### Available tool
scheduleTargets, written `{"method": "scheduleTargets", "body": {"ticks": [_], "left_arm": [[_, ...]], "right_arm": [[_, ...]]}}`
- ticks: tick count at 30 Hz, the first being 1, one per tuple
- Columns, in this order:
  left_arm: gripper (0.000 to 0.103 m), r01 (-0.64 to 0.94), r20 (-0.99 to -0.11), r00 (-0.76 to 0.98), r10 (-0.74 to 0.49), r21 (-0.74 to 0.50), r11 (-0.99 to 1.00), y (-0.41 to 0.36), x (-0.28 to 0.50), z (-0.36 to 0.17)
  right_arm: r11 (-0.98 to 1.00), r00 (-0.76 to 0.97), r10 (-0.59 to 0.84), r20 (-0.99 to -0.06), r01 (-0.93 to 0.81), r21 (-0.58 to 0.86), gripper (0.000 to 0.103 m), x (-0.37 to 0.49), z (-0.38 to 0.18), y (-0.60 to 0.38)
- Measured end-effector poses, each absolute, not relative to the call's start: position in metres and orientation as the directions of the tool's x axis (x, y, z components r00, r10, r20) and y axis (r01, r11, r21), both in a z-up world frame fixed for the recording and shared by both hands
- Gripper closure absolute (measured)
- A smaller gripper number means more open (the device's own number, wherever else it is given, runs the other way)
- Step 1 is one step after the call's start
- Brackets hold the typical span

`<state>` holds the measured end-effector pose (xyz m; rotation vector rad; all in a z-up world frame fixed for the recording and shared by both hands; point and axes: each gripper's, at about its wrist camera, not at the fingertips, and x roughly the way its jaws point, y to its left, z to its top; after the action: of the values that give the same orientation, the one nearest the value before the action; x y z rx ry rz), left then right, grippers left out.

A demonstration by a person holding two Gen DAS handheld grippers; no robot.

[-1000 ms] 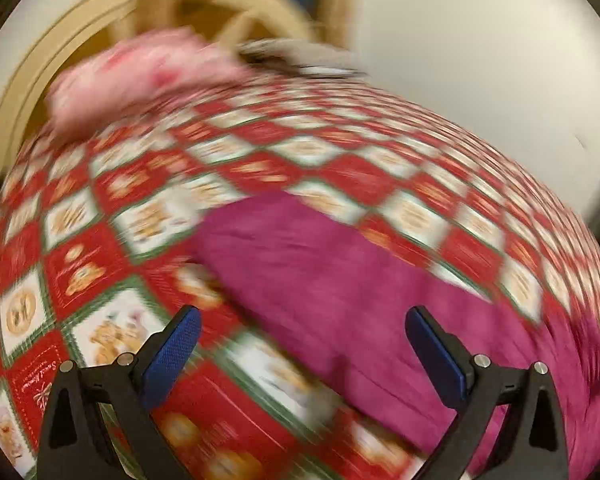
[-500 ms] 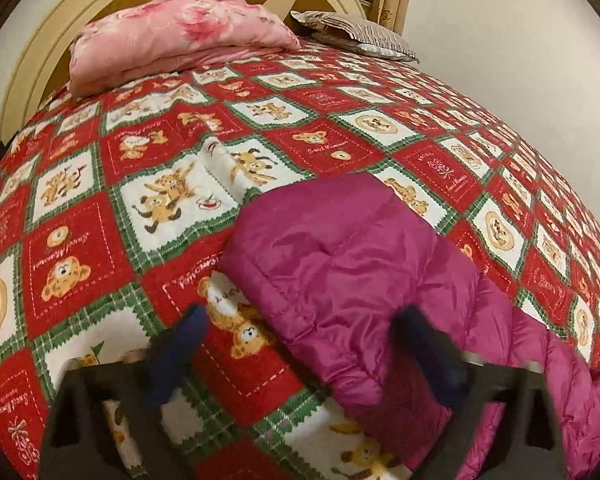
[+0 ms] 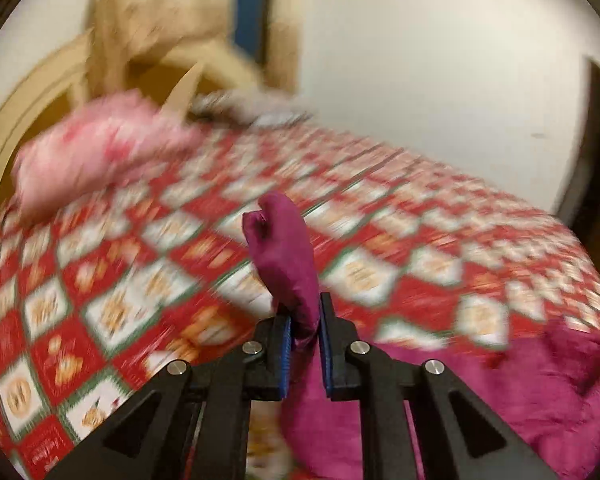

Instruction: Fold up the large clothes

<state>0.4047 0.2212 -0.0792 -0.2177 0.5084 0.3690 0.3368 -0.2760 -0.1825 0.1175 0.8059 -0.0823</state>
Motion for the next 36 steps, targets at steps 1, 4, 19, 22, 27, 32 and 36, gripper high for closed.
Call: {"method": "scheduleTargets", "body": {"ticks": [1,4,19,22,27,32,36], "left_arm": [[0.092,-0.346,-0.474,0.841,0.260,-0.102,0.933,0.203,0.401,-0.065],[0.091,-0.172,-0.384,0.914,0.130,-0.075,0.982,0.135,0.389,-0.030],[0.091,0.330,-0.389,0.878,-0.278,0.071,0.941,-0.090,0.353,-0.063],[0.091,0.380,-0.447,0.843,-0.301,0.098,0.920,-0.118,0.355,-0.087],[0.091,0.461,-0.583,0.723,-0.372,0.006,0.887,-0.131,0.360,-0.124],[0.076,0.513,-0.621,0.653,-0.432,-0.057,0.856,-0.130,0.352,-0.133],[0.032,0.525,-0.597,0.659,-0.457,-0.069,0.848,-0.122,0.336,-0.128]], "right_arm": [[0.990,0.691,-0.026,-0.723,0.118,0.077,0.071,0.337,-0.182,-0.276],[0.989,0.692,-0.020,-0.721,0.119,0.086,0.071,0.336,-0.183,-0.277],[0.985,0.700,0.007,-0.714,0.119,0.126,0.071,0.335,-0.183,-0.282],[0.984,0.702,0.013,-0.712,0.119,0.135,0.071,0.335,-0.183,-0.283],[0.983,0.703,0.016,-0.711,0.119,0.140,0.071,0.335,-0.183,-0.283],[0.983,0.703,0.018,-0.711,0.119,0.143,0.071,0.335,-0.183,-0.283],[0.983,0.703,0.016,-0.711,0.120,0.140,0.071,0.335,-0.183,-0.283]]}}
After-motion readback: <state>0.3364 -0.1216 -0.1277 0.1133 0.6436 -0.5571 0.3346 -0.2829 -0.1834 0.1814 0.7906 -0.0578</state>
